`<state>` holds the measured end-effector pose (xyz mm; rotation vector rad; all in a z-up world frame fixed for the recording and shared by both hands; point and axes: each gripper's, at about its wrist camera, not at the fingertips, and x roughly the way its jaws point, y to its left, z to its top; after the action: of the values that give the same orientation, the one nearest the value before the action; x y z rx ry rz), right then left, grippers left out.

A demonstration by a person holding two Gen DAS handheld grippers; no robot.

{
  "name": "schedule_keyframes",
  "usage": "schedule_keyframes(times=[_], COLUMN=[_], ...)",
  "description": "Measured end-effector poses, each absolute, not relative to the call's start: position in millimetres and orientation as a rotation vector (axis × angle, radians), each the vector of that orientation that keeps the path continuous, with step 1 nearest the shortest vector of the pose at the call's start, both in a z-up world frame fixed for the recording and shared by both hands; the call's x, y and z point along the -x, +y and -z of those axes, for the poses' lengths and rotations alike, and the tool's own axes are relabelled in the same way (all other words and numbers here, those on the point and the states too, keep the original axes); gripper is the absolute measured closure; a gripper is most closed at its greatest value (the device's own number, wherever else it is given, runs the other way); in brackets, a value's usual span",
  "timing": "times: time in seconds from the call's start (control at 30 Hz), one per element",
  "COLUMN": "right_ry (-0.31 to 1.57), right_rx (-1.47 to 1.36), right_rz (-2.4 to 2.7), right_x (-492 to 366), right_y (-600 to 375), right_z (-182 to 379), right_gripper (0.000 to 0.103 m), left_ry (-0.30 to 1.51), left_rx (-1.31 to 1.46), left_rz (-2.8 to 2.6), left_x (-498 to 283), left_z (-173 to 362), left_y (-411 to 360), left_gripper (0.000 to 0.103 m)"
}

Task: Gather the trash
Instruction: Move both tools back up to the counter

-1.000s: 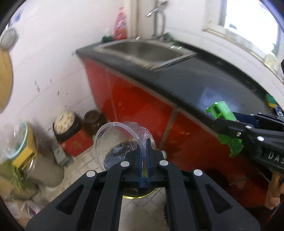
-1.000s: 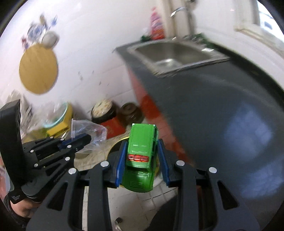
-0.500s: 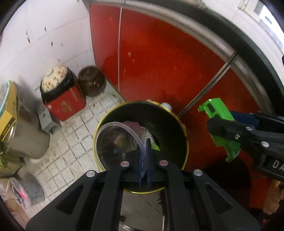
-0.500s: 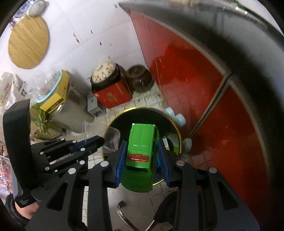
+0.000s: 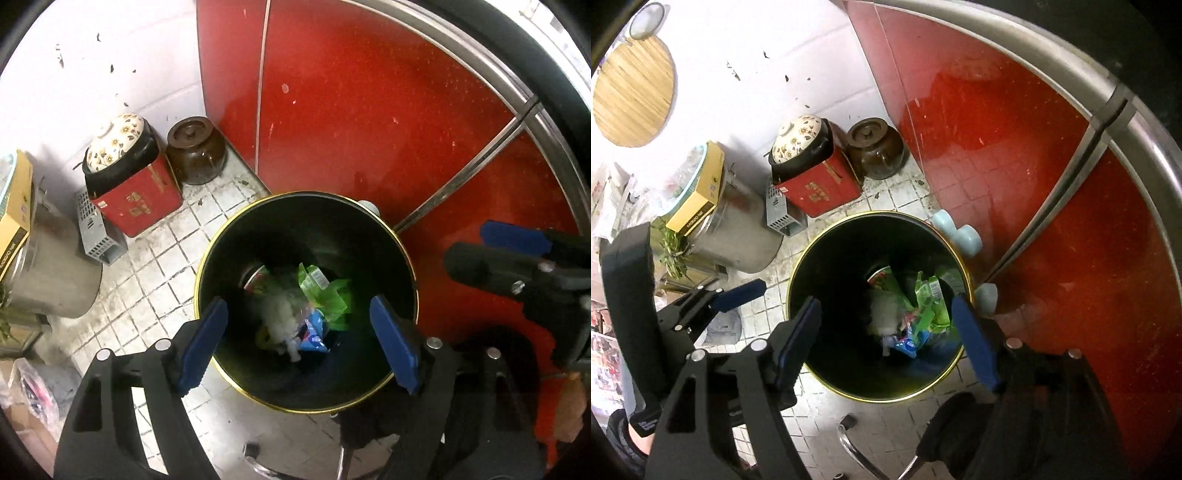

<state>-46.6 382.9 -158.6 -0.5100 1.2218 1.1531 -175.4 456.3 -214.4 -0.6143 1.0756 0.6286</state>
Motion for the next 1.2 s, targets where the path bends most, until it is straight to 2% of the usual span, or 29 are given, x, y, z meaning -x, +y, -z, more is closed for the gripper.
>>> schedule_keyframes(times=[0.2,0.33,0.4,0.5,0.7,0.8,1.07,1.2], right_ry=[1.192,1.107,1.05,0.961,0.821,0.79,0.734,0.738], right_rx=[0.496,0.473,0.441,0.372,0.242,0.172,0.011,-0.029], right_rz=[-1.171,-1.184,-1.177,-1.128,-0.901,-0.771,-0.408,-0.322], right_x=[52.1,59.6,59.3,50.8,14.2,-5.6,-39.1,-42.9], right_y=[374.8,348.8,326.8,279.2,141.3,65.6,-150.1,-221.5], right_z=[140.7,98.8,69.9,24.7,-48.4,-69.8,-89.8,-85.8], right_gripper=[0.032,0.032,0.025,0.019,0.01,0.009,0.009,0.009], left_ry=[1.069,1.031,0.985,0.92,0.794,0.747,0.71,0.718], left_rx=[0.615,0.583,0.529,0.461,0.32,0.243,0.095,0.037], left_rz=[-0.645,-0.656,-0.66,-0.639,-0.478,-0.332,0.013,0.116], left_x=[180.7,181.3,178.7,170.0,119.4,80.6,-5.8,-31.3], left_z=[204.7,179.7,150.8,112.3,34.4,4.4,-23.7,-21.8], left_y=[453.6,445.1,431.7,408.9,331.7,268.8,102.4,38.7], left_gripper=[0.026,0.025,0.015,0.01,0.007,0.007,0.007,0.007])
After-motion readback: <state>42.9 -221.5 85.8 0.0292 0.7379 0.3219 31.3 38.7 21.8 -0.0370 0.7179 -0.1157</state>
